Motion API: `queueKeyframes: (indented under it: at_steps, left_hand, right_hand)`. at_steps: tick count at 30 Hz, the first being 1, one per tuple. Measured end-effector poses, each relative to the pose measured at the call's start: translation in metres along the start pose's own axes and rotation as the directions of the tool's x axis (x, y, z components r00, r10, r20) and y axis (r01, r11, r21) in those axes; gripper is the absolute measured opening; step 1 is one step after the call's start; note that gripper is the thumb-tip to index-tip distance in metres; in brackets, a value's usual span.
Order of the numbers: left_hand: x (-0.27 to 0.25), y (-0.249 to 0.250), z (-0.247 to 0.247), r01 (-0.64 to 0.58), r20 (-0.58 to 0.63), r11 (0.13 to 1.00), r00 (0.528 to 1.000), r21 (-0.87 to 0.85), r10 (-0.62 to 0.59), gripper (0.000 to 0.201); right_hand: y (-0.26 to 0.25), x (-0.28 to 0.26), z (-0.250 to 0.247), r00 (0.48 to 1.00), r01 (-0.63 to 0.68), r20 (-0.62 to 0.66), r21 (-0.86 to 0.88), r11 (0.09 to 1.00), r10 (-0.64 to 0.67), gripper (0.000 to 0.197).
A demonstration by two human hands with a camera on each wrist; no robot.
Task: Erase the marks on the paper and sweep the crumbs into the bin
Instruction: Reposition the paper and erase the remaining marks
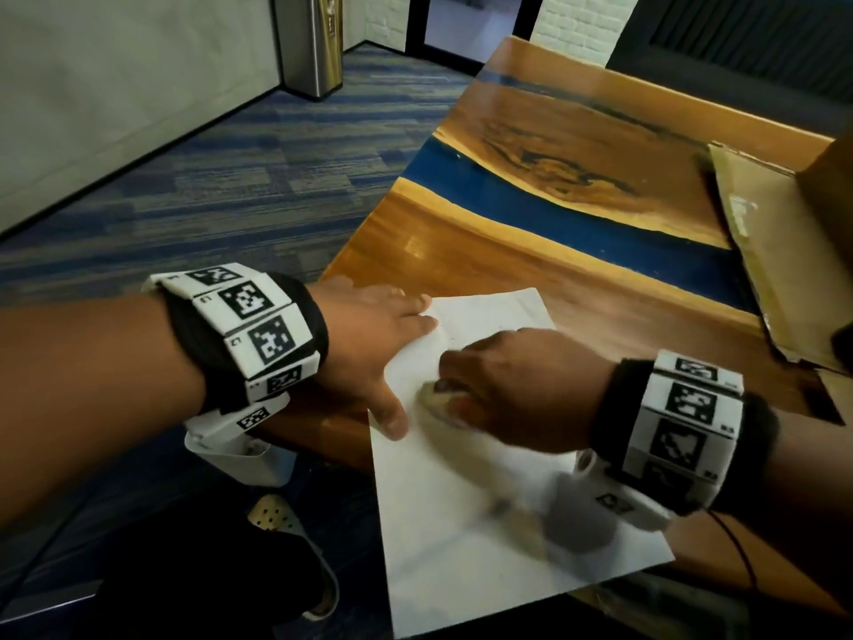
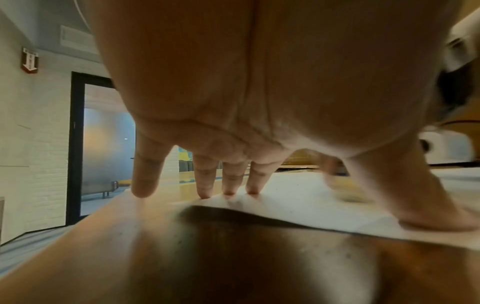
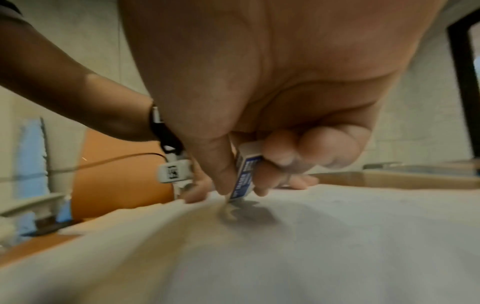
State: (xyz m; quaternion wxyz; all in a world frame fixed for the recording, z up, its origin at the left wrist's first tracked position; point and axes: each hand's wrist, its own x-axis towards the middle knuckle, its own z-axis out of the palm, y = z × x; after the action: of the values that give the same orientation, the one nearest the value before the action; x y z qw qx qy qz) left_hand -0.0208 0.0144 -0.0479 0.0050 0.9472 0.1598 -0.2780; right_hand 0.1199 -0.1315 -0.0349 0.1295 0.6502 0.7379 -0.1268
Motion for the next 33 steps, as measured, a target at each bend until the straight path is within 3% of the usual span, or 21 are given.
queueKeyframes:
  at_steps: [2, 6, 8, 11, 12, 16, 17, 21, 26, 30, 33]
  left_hand:
    - [0.002, 0.000, 0.000, -0.012, 0.004, 1.000, 1.000, 0.006, 0.012, 0.130]
    - [0.004, -0.002, 0.000, -0.018, 0.004, 1.000, 1.000, 0.011, 0.018, 0.129]
    - [0.005, -0.003, -0.001, -0.019, 0.008, 1.000, 1.000, 0.012, 0.019, 0.131]
    - [0.006, -0.005, -0.002, -0.018, 0.023, 1.000, 1.000, -0.002, 0.018, 0.133]
    - [0.006, -0.005, -0.001, -0.017, 0.023, 1.000, 1.000, 0.000, 0.017, 0.132]
    - [0.006, -0.006, -0.002, -0.016, 0.029, 1.000, 0.999, 0.009, 0.016, 0.130]
    - [0.006, -0.006, -0.003, -0.020, 0.030, 1.000, 0.999, 0.016, 0.019, 0.130]
    - [0.005, -0.009, -0.007, -0.026, 0.052, 0.999, 0.998, 0.042, 0.024, 0.130]
    - [0.005, -0.011, -0.010, -0.040, 0.087, 0.996, 0.996, 0.079, 0.033, 0.127]
    - [-0.002, -0.021, -0.016, -0.001, 0.136, 0.995, 0.991, 0.099, -0.013, 0.125]
    - [-0.005, -0.022, -0.017, 0.054, 0.056, 0.997, 0.997, 0.063, -0.058, 0.111]
  right_hand:
    - [-0.002, 0.001, 0.003, 0.999, 0.047, 0.012, 0.019, 0.999, -0.047, 0.030]
    - [0.034, 0.016, -0.003, 0.965, -0.259, -0.060, -0.065, 0.964, 0.256, 0.030]
    - [0.025, 0.016, 0.000, 0.978, -0.195, -0.077, -0.038, 0.980, 0.191, 0.030]
    - [-0.004, 0.010, 0.006, 0.998, 0.059, -0.019, 0.029, 0.998, -0.058, 0.033]
    - [0.000, 0.011, 0.004, 0.999, 0.044, -0.005, 0.030, 0.999, -0.044, 0.033]
    - [0.053, 0.024, -0.007, 0.960, -0.275, -0.073, -0.051, 0.960, 0.271, 0.029]
    - [0.053, 0.023, -0.005, 0.962, -0.266, -0.085, -0.053, 0.963, 0.261, 0.028]
    - [0.024, 0.012, 0.004, 0.999, -0.028, -0.021, 0.008, 1.000, 0.028, 0.029]
    - [0.079, 0.009, -0.009, 0.944, -0.330, -0.034, -0.018, 0.944, 0.329, 0.027]
    - [0.072, -0.001, -0.004, 0.956, -0.292, -0.032, -0.039, 0.956, 0.291, 0.027]
    - [0.055, -0.011, -0.003, 0.967, -0.256, 0.002, -0.020, 0.967, 0.256, 0.029]
